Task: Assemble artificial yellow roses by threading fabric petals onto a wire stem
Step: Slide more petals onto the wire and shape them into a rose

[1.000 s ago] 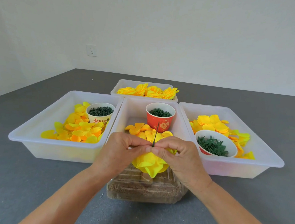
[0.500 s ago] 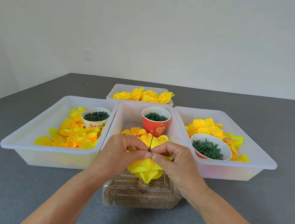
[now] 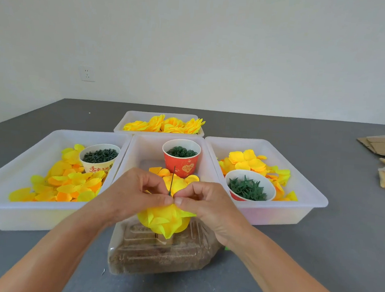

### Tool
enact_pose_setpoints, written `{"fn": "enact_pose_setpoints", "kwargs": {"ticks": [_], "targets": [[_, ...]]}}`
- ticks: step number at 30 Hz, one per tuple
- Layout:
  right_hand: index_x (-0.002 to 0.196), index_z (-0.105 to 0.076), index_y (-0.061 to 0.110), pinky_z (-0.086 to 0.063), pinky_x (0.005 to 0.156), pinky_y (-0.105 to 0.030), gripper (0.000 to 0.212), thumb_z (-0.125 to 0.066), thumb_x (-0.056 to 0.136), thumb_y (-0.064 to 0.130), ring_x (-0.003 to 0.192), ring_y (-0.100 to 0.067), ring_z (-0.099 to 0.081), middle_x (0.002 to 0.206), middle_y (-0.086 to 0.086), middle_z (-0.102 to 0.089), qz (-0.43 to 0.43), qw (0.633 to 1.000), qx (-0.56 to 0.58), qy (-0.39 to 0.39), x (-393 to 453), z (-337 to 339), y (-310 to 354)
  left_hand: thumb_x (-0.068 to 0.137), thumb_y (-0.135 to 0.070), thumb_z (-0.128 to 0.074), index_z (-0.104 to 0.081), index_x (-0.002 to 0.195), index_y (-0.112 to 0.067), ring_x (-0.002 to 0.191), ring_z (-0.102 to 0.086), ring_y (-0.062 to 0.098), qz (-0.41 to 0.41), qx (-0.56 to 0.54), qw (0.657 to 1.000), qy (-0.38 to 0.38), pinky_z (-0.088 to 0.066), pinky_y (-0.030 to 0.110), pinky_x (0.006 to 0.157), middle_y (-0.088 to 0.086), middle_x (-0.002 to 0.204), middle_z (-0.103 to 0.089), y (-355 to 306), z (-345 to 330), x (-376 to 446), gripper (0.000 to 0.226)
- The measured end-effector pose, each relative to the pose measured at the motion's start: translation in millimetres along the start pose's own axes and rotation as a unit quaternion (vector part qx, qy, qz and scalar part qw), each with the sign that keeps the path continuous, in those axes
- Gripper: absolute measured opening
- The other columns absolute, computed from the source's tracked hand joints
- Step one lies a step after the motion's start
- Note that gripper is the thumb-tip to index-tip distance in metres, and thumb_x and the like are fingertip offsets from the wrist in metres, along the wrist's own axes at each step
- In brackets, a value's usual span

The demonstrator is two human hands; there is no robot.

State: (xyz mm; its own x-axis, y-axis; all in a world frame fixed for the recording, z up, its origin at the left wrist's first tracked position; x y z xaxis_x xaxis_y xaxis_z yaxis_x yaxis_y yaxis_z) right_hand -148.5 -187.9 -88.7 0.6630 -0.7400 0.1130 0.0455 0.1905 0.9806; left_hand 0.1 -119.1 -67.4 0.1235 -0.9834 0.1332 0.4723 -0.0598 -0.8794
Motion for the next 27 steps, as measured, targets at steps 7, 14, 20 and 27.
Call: {"fn": "enact_pose_setpoints", "kwargs": {"ticks": [7,14,20,27], "targets": [[0.079,-0.071,0.013,-0.047,0.068,-0.017,0.002,-0.071,0.081,0.014,0.069,-0.003,-0.057,0.075,0.002,-0.067,-0.024,0.999,-0.035,0.012,2,16,5,0.078,-0.002,-0.071,-0.069,0.074,-0.004,0.068,-0.058,0.012,0.006,0.024,0.999,0.02,-0.047,0.027,0.065,0.016,0.078,-0.069,-6,0,-1,0.005],[0.074,-0.072,0.013,-0.043,0.069,-0.03,0.005,-0.071,0.079,0.013,0.071,-0.017,-0.053,0.079,-0.021,-0.066,0.013,0.992,-0.051,-0.117,21,68,23,0.076,-0.002,-0.074,-0.07,0.065,-0.013,0.068,-0.061,0.004,0.026,0.038,0.999,0.029,-0.048,0.016,0.064,0.001,0.073,-0.072,-11,2,1,0.016],[0.072,-0.069,0.017,-0.046,0.069,-0.021,0.016,-0.068,0.08,0.003,0.072,-0.008,-0.059,0.077,0.004,-0.067,0.014,0.956,-0.176,-0.234,58,136,13,0.076,-0.003,-0.074,-0.07,0.065,-0.014,0.066,-0.061,0.004,0.036,0.032,0.998,0.043,-0.048,0.015,0.061,0.005,0.076,-0.072,-12,3,2,0.015],[0.116,-0.064,0.008,-0.042,0.089,-0.026,0.042,-0.074,0.076,0.014,0.109,-0.021,-0.055,0.121,-0.005,-0.06,-0.084,0.884,-0.456,-0.063,124,143,-25,0.075,-0.006,-0.075,-0.071,0.063,-0.017,0.07,-0.062,0.008,0.029,0.02,0.997,0.062,-0.049,0.019,0.065,0.01,0.079,-0.072,-10,5,4,0.017]]}}
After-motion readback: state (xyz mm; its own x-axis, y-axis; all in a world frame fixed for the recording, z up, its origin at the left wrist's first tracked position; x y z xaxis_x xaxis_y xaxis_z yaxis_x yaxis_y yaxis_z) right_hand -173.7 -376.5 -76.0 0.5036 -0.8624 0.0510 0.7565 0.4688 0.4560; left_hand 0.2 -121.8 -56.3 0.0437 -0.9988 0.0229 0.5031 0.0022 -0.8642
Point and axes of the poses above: each hand's wrist, its own x-axis towards the middle knuckle, its own z-axis out of the back of the hand, y = z × x, the point moved 2 cm from there along x, towards the middle knuckle
